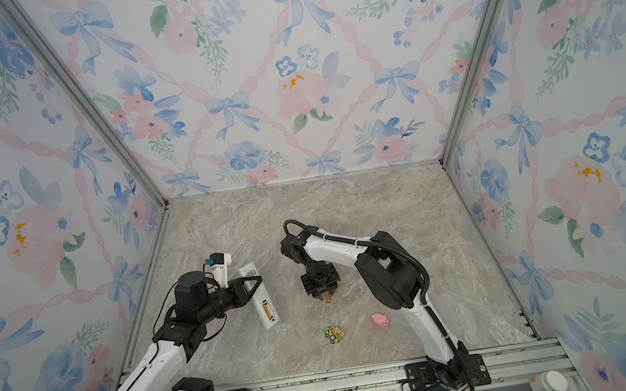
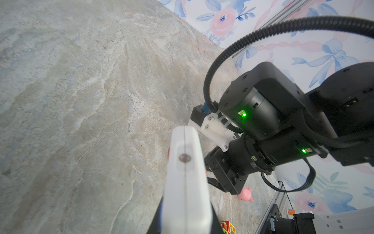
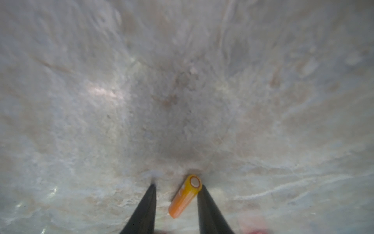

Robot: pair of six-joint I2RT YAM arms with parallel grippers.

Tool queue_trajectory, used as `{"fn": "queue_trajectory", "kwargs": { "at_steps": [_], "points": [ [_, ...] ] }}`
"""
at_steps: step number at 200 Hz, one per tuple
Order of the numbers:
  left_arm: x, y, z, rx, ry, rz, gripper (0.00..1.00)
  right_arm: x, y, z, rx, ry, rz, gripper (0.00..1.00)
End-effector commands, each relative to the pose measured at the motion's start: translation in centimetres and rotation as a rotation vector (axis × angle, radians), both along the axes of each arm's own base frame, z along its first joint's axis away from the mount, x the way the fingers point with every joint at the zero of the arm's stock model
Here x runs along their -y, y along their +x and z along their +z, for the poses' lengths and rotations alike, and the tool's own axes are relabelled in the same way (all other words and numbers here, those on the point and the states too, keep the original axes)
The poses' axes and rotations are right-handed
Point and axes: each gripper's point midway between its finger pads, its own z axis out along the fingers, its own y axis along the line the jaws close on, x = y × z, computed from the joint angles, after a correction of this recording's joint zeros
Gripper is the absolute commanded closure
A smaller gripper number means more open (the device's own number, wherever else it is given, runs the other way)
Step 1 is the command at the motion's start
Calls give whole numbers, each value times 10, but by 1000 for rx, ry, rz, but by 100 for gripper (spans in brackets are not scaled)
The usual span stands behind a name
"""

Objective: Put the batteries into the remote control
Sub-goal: 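Hold the battery upright in the right gripper and shift toward the remote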

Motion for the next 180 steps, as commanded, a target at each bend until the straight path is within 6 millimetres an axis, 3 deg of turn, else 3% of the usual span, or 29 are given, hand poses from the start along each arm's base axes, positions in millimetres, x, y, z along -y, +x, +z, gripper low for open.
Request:
{"fn": "queue_trajectory", "kwargs": {
  "at_steps": [1, 180],
  "points": [
    [0, 7, 11, 30, -5, -3, 100, 13, -9, -9, -35, -35, 3, 64],
    [4, 13, 23, 42, -27, -10, 100, 9, -23, -11, -74, 77, 2, 71]
  ]
}}
